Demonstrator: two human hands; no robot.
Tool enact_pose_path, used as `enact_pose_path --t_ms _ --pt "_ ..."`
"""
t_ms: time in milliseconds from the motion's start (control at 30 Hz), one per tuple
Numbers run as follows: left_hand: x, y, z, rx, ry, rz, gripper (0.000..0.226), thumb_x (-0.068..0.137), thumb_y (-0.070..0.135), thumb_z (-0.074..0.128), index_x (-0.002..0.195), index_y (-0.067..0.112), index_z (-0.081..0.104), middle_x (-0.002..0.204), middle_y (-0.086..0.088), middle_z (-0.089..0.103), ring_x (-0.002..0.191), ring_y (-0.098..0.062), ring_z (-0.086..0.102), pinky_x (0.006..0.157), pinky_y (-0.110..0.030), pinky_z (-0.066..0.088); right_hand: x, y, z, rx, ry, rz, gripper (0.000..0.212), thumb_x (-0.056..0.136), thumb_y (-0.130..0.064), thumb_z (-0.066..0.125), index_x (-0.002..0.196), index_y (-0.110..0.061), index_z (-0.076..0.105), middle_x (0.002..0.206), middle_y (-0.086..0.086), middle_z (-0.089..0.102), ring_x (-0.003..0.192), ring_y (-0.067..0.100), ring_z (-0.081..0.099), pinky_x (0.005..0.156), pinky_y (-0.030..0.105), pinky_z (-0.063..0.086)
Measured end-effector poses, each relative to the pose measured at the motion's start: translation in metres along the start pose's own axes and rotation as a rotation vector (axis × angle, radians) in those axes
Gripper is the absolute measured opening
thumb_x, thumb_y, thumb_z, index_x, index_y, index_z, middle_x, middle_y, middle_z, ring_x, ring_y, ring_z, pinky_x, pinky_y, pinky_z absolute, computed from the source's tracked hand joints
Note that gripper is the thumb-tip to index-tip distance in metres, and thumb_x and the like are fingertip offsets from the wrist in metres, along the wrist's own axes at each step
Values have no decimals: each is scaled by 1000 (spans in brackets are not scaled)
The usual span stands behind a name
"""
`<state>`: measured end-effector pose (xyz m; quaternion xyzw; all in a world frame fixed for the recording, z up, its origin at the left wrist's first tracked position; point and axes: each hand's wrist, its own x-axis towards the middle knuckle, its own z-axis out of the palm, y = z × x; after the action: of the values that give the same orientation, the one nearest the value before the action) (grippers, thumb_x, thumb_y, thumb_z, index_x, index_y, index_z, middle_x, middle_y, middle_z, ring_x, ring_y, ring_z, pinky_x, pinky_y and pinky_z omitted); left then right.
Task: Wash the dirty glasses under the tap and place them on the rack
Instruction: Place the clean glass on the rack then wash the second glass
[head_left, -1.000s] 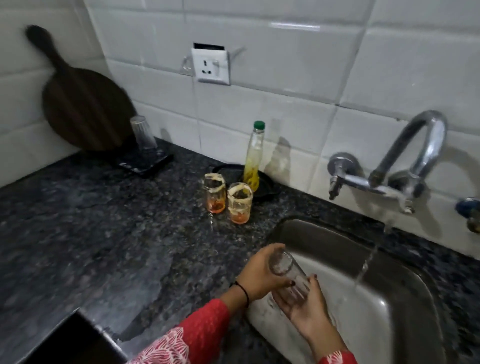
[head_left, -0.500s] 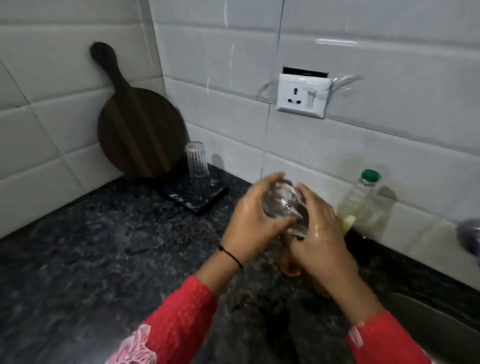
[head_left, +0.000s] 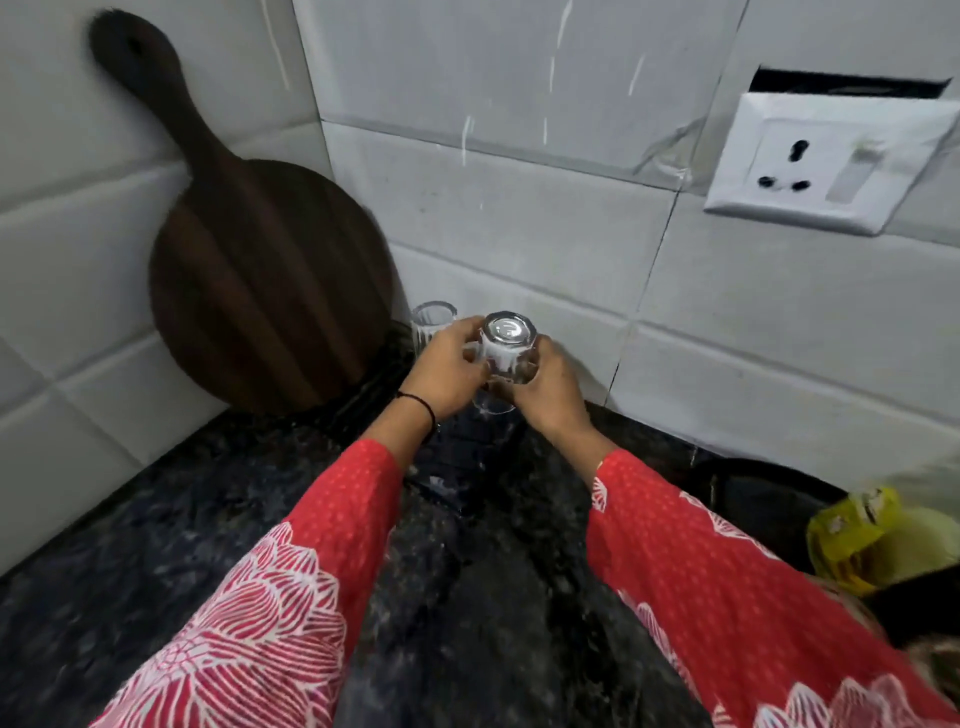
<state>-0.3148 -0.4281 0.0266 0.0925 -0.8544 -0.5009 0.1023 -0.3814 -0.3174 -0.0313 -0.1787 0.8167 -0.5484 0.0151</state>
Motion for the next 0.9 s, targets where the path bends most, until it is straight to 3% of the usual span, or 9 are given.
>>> enact_pose_path --t_ms 167,300,400,467,533,567,667,800,900 --pt "4 -32 3 -100 3 -50 52 86 -18 42 134 3 48 115 3 54 106 -9 53 75 2 43 7 25 19 13 1 39 60 61 -10 86 113 -12 56 103 4 69 92 17 68 86 41 56" --pt "2 -44 7 -162 39 -62 52 87 -18 41 135 2 46 119 5 50 108 -8 51 78 2 42 8 34 26 15 -15 58 59 60 -10 84 112 -16 56 105 9 70 95 22 68 87 47 55" --pt "2 -55 8 -181 70 -65 55 84 -20 40 133 3 50 125 -2 57 112 -12 56 89 -10 45 4 31 31 29 -30 64 60 60 -5 84 113 -12 57 104 6 70 95 19 68 89 42 55" --pt "0 -61 7 -211 89 -94 58 83 -22 38 134 4 48 125 -4 57 111 -12 56 93 -16 47 1 29 33 2 -47 50 60 63 -3 83 117 -9 56 104 -3 65 96 12 64 89 23 52" --pt "-4 -64 8 -225 88 -138 58 86 -22 37 138 3 43 132 -11 55 115 -13 54 102 -32 44 -2 23 32 -50 -74 45 59 68 0 79 121 -6 54 102 -5 58 96 7 56 74 2 40" --pt "-6 -66 9 -230 76 -156 57 87 -20 39 140 2 39 136 -13 52 118 -16 53 105 -36 42 -3 21 32 -68 -81 53 59 70 1 78 122 -5 52 103 -3 58 96 8 55 69 -2 37" --pt "-12 -63 17 -229 74 -198 55 91 -11 45 143 1 34 141 -13 47 126 -21 51 101 -28 43 -9 13 28 -71 -72 98 61 73 2 74 127 -6 47 118 8 63 105 16 59 78 6 39" --pt "-30 -39 28 -181 279 -119 45 90 -1 50 135 6 45 137 -10 50 111 -16 57 93 -21 44 -33 -14 6 6 25 135 58 80 -3 68 131 -10 44 125 11 58 115 22 56 99 32 46" --pt "-63 2 41 -224 378 107 33 90 -1 48 119 11 57 123 -8 60 103 -8 59 91 -17 46 -71 -41 -37 200 197 33 42 81 4 63 118 -12 53 110 2 59 104 14 58 87 17 49"
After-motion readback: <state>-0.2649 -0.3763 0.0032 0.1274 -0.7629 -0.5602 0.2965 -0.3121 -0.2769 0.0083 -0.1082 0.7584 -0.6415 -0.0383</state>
